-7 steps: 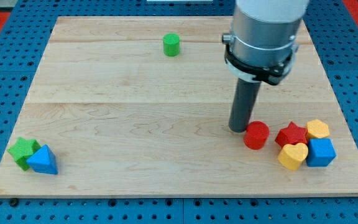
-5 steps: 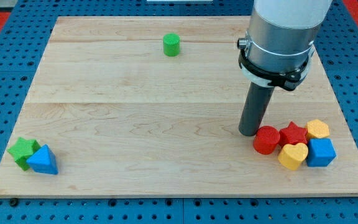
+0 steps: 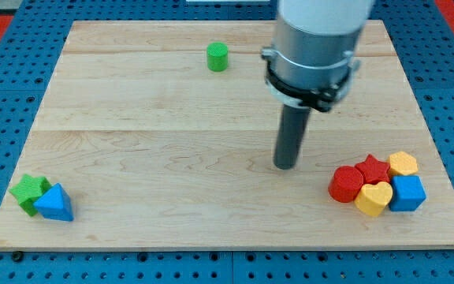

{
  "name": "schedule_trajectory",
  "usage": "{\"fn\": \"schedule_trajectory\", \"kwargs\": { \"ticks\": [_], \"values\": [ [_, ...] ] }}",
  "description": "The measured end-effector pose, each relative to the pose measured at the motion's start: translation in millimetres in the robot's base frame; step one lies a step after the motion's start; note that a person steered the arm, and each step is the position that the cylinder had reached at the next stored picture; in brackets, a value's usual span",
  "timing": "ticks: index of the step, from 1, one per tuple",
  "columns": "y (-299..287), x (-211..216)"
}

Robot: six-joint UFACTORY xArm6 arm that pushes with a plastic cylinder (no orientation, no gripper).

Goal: Move your hand to the left of the green circle

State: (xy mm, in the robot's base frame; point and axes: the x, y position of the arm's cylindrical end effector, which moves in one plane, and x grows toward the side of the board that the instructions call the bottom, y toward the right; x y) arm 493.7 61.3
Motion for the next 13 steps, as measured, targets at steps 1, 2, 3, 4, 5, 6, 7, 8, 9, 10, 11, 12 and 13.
{"fn": "schedule_trajectory", "kwargs": {
  "ticks": [1,2,3,4,5,6,7,8,9,10,11,12,13],
  "values": [
    [-34,-28],
    [-59,-46],
    [-96,-85],
    [-124,-118],
    [-141,-165],
    [-142,-205],
    [-142,-206],
    [-143,-205],
    [-143,-205],
    [-144,-205],
    [-144,-205],
    [-144,-204],
    [-144,-201]
  ]
}}
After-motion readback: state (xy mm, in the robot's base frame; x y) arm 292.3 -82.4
